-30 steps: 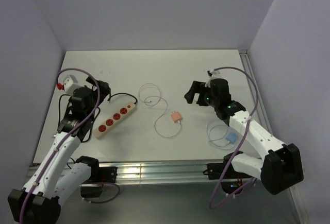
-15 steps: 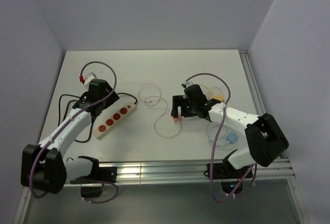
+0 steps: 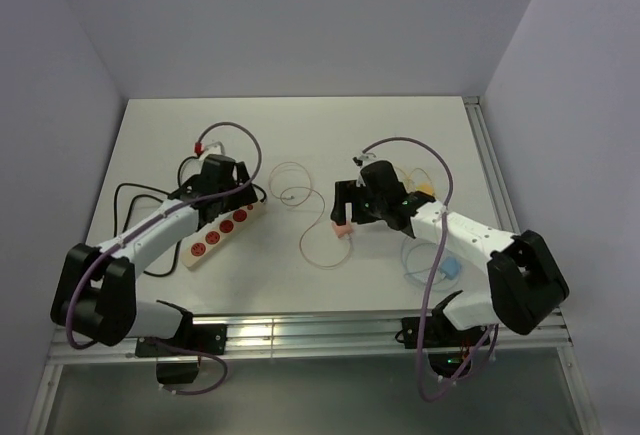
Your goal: Insert the plug
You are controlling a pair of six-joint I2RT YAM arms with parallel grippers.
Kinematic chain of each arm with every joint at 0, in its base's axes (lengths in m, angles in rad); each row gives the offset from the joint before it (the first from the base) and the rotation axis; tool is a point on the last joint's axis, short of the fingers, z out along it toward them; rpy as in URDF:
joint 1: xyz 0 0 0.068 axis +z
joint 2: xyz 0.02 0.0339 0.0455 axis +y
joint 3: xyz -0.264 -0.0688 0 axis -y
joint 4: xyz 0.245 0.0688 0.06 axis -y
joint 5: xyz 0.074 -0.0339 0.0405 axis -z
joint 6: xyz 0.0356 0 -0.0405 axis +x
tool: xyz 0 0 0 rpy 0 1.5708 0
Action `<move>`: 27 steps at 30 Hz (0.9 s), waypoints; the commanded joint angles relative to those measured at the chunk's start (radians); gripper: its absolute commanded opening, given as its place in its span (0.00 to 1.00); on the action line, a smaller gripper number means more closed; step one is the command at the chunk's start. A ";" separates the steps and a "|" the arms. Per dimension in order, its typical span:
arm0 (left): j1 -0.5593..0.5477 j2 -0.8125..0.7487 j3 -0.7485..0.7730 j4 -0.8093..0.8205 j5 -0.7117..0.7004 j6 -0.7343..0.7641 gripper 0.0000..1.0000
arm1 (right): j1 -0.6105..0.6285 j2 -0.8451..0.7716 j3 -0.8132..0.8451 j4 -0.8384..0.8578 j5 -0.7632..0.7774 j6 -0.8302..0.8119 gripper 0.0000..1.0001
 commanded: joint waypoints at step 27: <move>-0.068 0.476 0.321 -0.084 0.228 0.504 0.53 | 0.006 -0.185 -0.079 0.051 -0.036 0.003 0.88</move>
